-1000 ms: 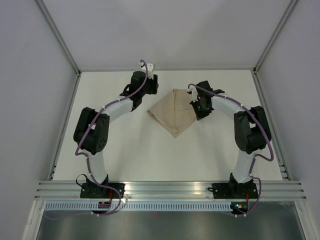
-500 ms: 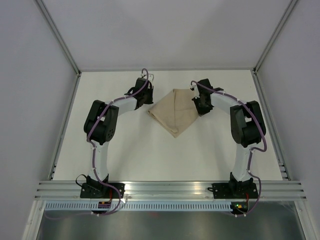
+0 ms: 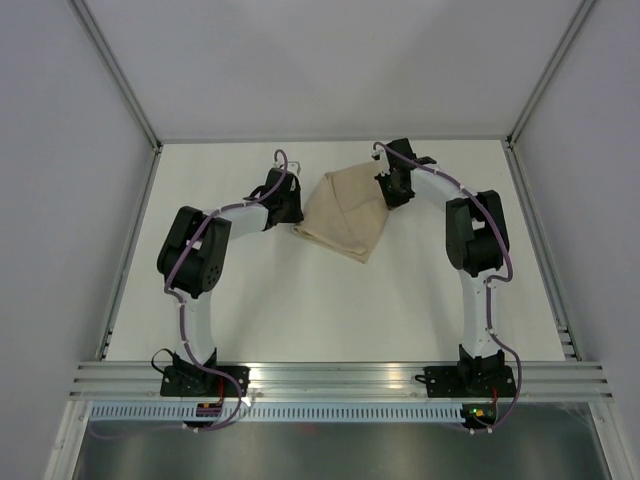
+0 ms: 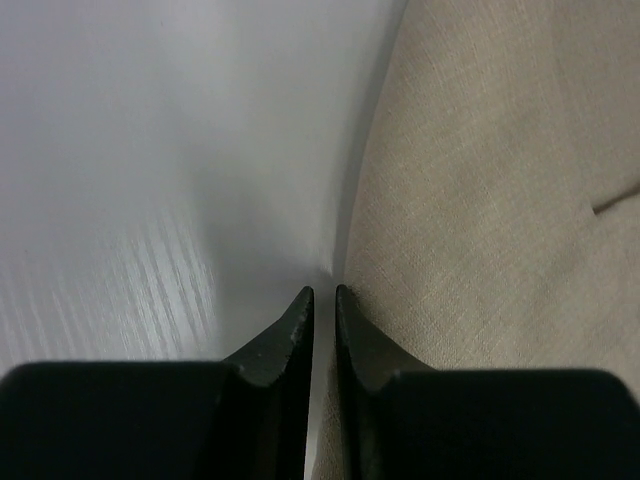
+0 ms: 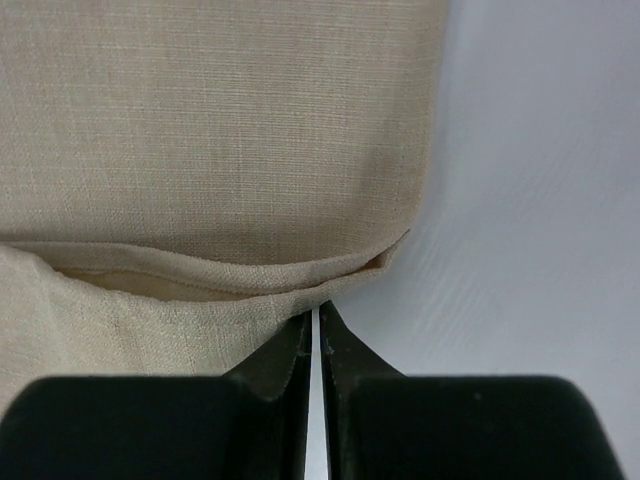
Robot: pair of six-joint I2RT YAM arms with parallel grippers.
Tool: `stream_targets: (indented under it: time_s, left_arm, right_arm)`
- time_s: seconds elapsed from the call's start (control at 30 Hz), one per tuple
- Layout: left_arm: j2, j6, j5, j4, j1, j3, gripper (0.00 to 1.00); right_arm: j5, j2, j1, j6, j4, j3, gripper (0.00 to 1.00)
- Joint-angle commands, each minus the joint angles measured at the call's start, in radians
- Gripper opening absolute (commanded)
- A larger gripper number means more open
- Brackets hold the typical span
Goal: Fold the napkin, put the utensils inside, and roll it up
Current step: Adjust the napkin at the center of the board.
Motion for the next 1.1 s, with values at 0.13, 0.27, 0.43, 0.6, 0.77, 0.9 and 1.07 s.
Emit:
stream_targets:
  time_s: [0.13, 0.27, 0.43, 0.6, 0.77, 0.9, 1.07]
  left_arm:
    - [-0.112, -0.124, 0.026, -0.018, -0.046, -0.137, 0.17]
    - [-0.144, -0.158, 0.014, 0.001, -0.067, -0.22, 0.17]
    - [-0.197, -0.185, -0.066, 0.047, -0.072, -0.295, 0.18]
    - [-0.293, -0.185, -0.132, 0.022, -0.058, -0.306, 0.23]
    - [-0.392, -0.141, -0.12, 0.013, -0.019, -0.281, 0.36]
    - [-0.46, -0.07, -0.106, -0.019, -0.003, -0.264, 0.43]
    - [-0.581, -0.061, -0.014, 0.001, 0.031, -0.309, 0.47]
  right_arm:
    - [-0.013, 0.127, -0.001, -0.058, -0.079, 0.234, 0.12]
    - [-0.013, 0.178, -0.001, -0.075, -0.104, 0.329, 0.12]
    - [-0.013, 0.164, 0.001, -0.093, -0.082, 0.327, 0.12]
    - [-0.007, 0.089, -0.005, -0.087, -0.047, 0.277, 0.22]
    - [-0.013, -0.065, -0.031, -0.094, 0.017, 0.185, 0.27]
    - [-0.141, -0.222, -0.045, -0.249, 0.099, 0.003, 0.38]
    - [-0.266, -0.399, -0.002, -0.473, 0.165, -0.183, 0.45]
